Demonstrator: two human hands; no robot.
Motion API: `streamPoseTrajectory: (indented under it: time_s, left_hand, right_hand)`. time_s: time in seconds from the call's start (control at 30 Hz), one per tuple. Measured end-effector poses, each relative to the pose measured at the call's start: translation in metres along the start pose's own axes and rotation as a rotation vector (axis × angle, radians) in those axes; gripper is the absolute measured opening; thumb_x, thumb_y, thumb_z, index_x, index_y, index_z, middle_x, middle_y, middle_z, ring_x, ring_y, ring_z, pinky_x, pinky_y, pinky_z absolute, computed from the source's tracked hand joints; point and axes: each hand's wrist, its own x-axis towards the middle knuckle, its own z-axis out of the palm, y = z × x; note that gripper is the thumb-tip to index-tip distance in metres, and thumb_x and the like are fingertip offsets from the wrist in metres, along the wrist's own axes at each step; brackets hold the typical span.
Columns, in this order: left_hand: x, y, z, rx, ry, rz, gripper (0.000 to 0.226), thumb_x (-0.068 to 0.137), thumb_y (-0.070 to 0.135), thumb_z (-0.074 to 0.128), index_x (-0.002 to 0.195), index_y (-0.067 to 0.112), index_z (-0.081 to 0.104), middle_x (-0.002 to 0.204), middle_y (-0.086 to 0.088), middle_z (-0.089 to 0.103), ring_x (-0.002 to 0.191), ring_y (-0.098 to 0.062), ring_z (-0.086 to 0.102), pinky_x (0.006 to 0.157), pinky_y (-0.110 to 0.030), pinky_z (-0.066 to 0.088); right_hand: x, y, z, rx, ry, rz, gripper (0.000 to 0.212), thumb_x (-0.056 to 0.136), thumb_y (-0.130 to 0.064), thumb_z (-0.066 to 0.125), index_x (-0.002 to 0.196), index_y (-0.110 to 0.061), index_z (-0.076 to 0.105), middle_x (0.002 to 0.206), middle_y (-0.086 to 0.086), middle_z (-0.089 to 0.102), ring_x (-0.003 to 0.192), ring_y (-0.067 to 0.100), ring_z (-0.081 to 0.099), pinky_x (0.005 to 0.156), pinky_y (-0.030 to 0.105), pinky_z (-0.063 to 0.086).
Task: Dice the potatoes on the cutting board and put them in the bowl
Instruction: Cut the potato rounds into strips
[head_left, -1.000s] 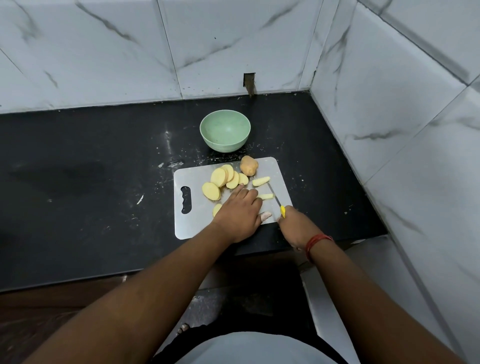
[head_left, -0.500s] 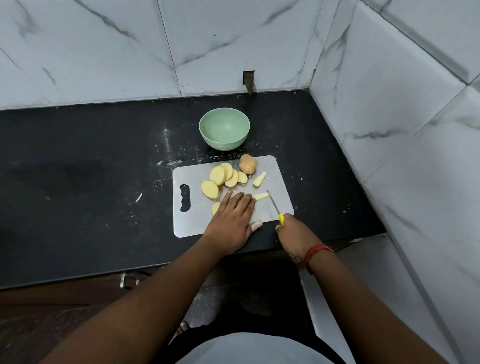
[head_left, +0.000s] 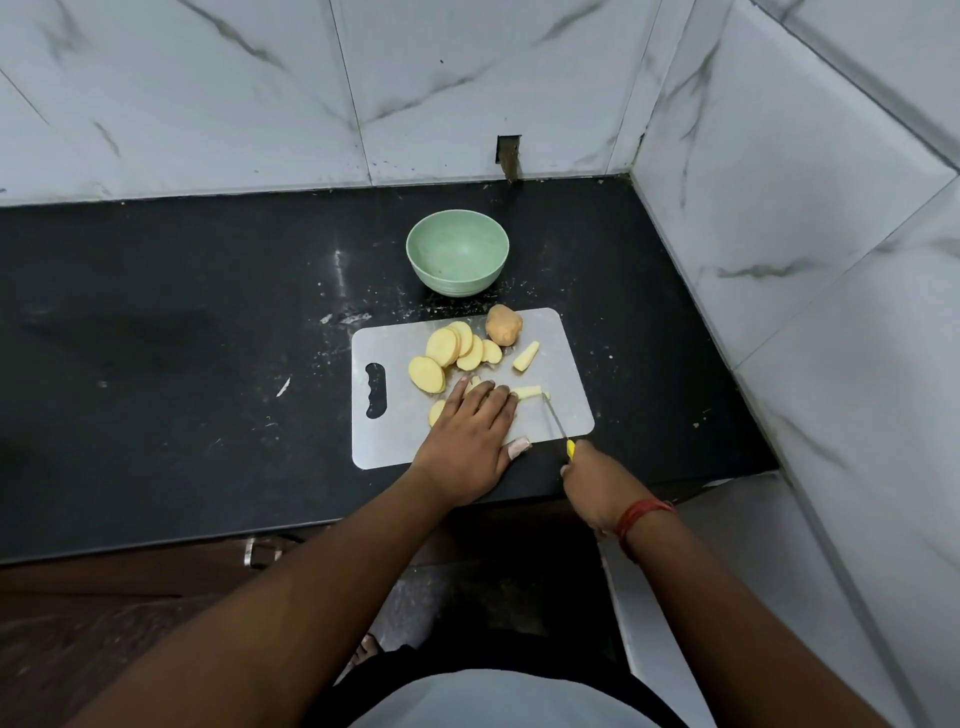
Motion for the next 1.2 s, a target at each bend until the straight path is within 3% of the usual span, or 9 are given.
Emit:
streamPoseTrajectory:
  time_s: [0.17, 0.37, 0.47, 0.6, 0.73, 0.97, 1.2]
  left_hand:
    - [0.000, -0.001, 0.000, -0.004, -0.008, 0.001, 0.069, 0.107, 0.054, 0.022, 0.148, 0.005, 0.047, 0.147, -0.011, 0.048, 0.141, -0.032, 0.038, 0.124, -0.053, 0.017]
    - [0.000, -0.001, 0.000, -0.007, 0.008, 0.004, 0.067, 0.106, 0.052, 0.024, 0.148, 0.005, 0.048, 0.145, -0.012, 0.049, 0.139, -0.032, 0.039, 0.124, -0.055, 0.019]
    - [0.000, 0.000, -0.001, -0.008, -0.002, 0.003, 0.068, 0.106, 0.052, 0.024, 0.149, 0.005, 0.047, 0.146, -0.011, 0.049, 0.140, -0.032, 0.039, 0.123, -0.054, 0.019]
    - [0.000, 0.000, -0.002, -0.009, -0.003, 0.003, 0.069, 0.105, 0.053, 0.021, 0.149, 0.005, 0.046, 0.147, -0.012, 0.049, 0.140, -0.032, 0.038, 0.124, -0.054, 0.018]
    - [0.000, 0.000, 0.000, -0.018, -0.007, 0.000, 0.072, 0.106, 0.054, 0.018, 0.150, 0.005, 0.046, 0.148, -0.013, 0.048, 0.141, -0.033, 0.038, 0.123, -0.055, 0.019]
    - [0.000, 0.000, 0.000, -0.020, -0.015, -0.002, 0.070, 0.105, 0.053, 0.018, 0.151, 0.006, 0.044, 0.148, -0.012, 0.048, 0.141, -0.032, 0.037, 0.124, -0.055, 0.018]
    - [0.000, 0.001, -0.001, -0.014, -0.008, -0.006, 0.070, 0.105, 0.053, 0.018, 0.150, 0.006, 0.045, 0.147, -0.012, 0.049, 0.141, -0.032, 0.038, 0.124, -0.055, 0.018]
  right_hand:
    - [0.000, -0.013, -0.007, 0.050, 0.035, -0.038, 0.016, 0.102, -0.022, 0.038, 0.106, -0.008, 0.042, 0.083, 0.007, 0.050, 0.069, 0.018, 0.051, 0.052, 0.028, 0.035]
    - [0.007, -0.016, 0.006, 0.041, 0.010, 0.013, 0.008, 0.100, -0.017, 0.038, 0.102, -0.011, 0.042, 0.085, 0.008, 0.053, 0.072, 0.021, 0.055, 0.050, 0.028, 0.038]
    - [0.004, -0.011, 0.010, -0.002, 0.020, 0.004, 0.010, 0.102, -0.019, 0.039, 0.101, -0.009, 0.040, 0.078, 0.006, 0.050, 0.069, 0.019, 0.054, 0.054, 0.030, 0.036]
    - [-0.005, -0.002, 0.013, -0.018, 0.031, -0.024, 0.012, 0.102, -0.018, 0.039, 0.104, -0.006, 0.042, 0.083, 0.007, 0.053, 0.087, 0.028, 0.061, 0.067, 0.030, 0.038]
    - [-0.007, -0.009, 0.008, 0.021, 0.066, -0.047, 0.011, 0.101, -0.018, 0.039, 0.106, -0.008, 0.042, 0.084, 0.005, 0.053, 0.070, 0.012, 0.052, 0.057, 0.029, 0.036]
    - [0.009, -0.017, 0.009, -0.007, 0.028, -0.025, 0.007, 0.100, -0.020, 0.038, 0.101, -0.013, 0.041, 0.084, 0.004, 0.051, 0.073, 0.016, 0.053, 0.053, 0.030, 0.035]
    - [-0.004, -0.002, 0.013, 0.002, 0.007, -0.023, 0.013, 0.103, -0.022, 0.039, 0.104, -0.009, 0.042, 0.087, 0.008, 0.055, 0.069, 0.014, 0.050, 0.061, 0.030, 0.037]
